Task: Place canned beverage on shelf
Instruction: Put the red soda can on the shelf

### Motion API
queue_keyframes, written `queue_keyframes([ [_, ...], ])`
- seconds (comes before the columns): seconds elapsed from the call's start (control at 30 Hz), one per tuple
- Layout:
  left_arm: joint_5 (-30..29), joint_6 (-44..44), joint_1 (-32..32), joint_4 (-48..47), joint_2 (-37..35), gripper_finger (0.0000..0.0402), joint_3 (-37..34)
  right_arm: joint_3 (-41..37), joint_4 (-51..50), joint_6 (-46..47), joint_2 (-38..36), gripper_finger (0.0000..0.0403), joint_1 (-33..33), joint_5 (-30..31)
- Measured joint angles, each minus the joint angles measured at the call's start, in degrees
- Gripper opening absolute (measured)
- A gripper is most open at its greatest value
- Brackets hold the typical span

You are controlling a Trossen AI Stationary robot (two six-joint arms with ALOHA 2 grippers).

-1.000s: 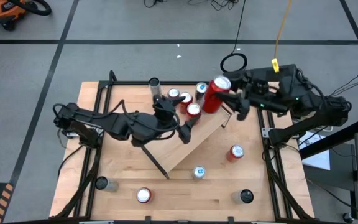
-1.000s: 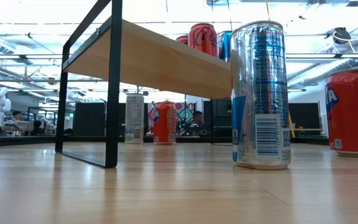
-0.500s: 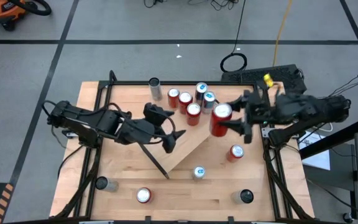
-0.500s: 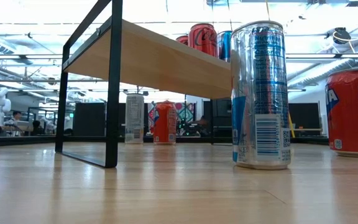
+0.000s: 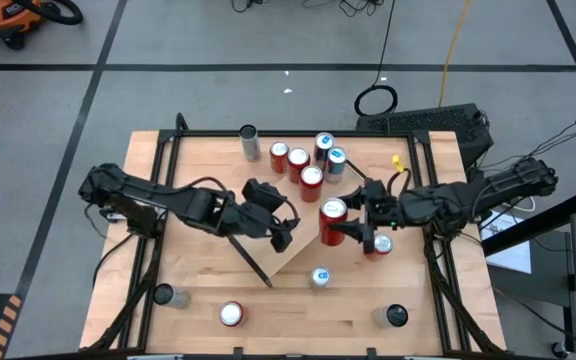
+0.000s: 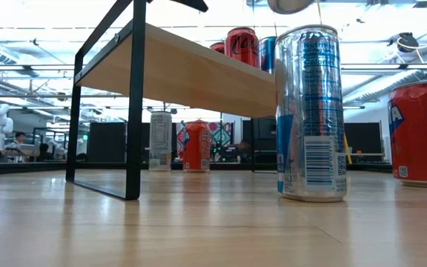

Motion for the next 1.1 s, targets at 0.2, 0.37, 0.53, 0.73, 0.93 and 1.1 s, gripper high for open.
queue_keyframes([
  [0.2, 3.54, 6.93, 2.84, 2.49, 2.73, 0.0288, -1.18, -0.35, -1.49, -1.00, -0.31, 0.0274, -0.02, 1.44],
  [0.37, 1.85, 6.96, 4.44, 4.09, 5.10, 0.0276, -1.14, -0.37, -5.41, -0.06, -3.59, 0.0274, -0.02, 1.35],
  [0.53, 0.64, 6.92, 6.37, 5.76, 6.47, 0.0268, -1.10, -0.37, -10.98, 0.75, -8.98, 0.0274, -0.02, 1.43],
  [0.73, 0.66, 6.88, 7.91, 7.23, 7.55, 0.0255, -1.09, -0.37, -14.94, 0.18, -13.35, 0.0274, -0.04, 2.10],
  [0.93, 0.40, 6.81, 7.96, 9.15, 7.83, 0.0253, -1.11, -0.37, -16.48, -0.90, -14.08, 0.0274, -0.04, 3.30],
  [1.1, 0.39, 1.87, 7.96, 7.60, 7.87, 0.0253, -1.11, -0.37, -16.43, -2.07, -12.64, 0.0274, -0.02, 5.74],
])
